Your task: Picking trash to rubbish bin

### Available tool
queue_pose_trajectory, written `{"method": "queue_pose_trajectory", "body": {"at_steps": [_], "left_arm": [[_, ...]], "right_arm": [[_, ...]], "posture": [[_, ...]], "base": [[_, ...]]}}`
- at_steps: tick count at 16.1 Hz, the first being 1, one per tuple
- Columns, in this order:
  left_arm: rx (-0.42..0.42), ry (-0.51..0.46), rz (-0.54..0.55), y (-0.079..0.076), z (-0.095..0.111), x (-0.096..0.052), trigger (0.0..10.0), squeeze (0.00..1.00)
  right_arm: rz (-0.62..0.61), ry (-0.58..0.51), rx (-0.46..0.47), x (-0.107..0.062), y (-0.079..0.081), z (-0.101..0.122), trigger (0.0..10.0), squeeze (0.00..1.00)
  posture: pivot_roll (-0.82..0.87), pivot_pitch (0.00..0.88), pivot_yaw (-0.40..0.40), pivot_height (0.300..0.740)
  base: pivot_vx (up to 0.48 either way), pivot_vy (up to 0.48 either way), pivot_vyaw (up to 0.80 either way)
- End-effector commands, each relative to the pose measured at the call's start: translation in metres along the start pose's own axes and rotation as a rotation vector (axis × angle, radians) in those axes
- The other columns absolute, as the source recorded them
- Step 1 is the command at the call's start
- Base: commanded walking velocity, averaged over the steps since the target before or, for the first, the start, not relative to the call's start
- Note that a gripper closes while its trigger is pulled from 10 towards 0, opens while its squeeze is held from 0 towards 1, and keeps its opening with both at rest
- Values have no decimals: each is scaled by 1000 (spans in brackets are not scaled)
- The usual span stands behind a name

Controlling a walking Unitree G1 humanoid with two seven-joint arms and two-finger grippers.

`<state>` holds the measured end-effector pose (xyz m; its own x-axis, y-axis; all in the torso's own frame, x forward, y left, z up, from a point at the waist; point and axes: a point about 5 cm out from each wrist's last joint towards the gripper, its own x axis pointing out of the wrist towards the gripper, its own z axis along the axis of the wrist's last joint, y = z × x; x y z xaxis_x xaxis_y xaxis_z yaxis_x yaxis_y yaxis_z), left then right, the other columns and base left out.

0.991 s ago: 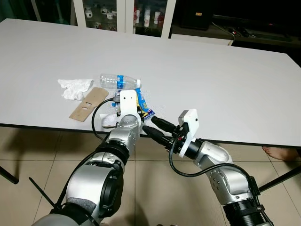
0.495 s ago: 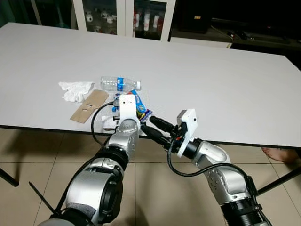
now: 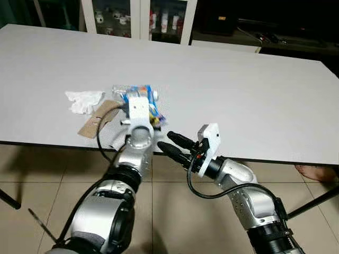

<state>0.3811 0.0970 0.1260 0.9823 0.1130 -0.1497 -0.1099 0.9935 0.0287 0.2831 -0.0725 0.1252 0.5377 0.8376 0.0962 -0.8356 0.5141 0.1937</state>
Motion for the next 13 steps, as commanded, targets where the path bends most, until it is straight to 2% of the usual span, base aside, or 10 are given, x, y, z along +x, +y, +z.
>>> {"method": "queue_pose_trajectory", "body": {"at_steps": [1, 2, 6, 11, 13], "left_arm": [[24, -39, 3, -3, 5, -1, 10000, 0], [25, -54, 4, -3, 8, -1, 10000, 0], [31, -214, 5, -2, 33, -3, 10000, 0], [16, -310, 16, 1, 58, -3, 10000, 0], [45, -394, 37, 10, 76, -4, 10000, 0]], "right_arm": [[11, -9, -17, 2, -2, 5, 10000, 0], [11, -10, -17, 2, -2, 5, 10000, 0], [-2, -17, -17, 2, -4, 5, 10000, 0], [-16, -23, -23, 4, -7, 7, 10000, 0], [-24, -29, -27, 5, -8, 7, 10000, 0]], "posture": [[-27, 0, -91, 740], [-26, 0, -90, 740], [-23, 0, -91, 740], [-19, 0, -88, 740], [-20, 0, -81, 740]], "base": [[0, 0, 0], [0, 0, 0], [0, 0, 0], [0, 0, 0], [0, 0, 0]]}}
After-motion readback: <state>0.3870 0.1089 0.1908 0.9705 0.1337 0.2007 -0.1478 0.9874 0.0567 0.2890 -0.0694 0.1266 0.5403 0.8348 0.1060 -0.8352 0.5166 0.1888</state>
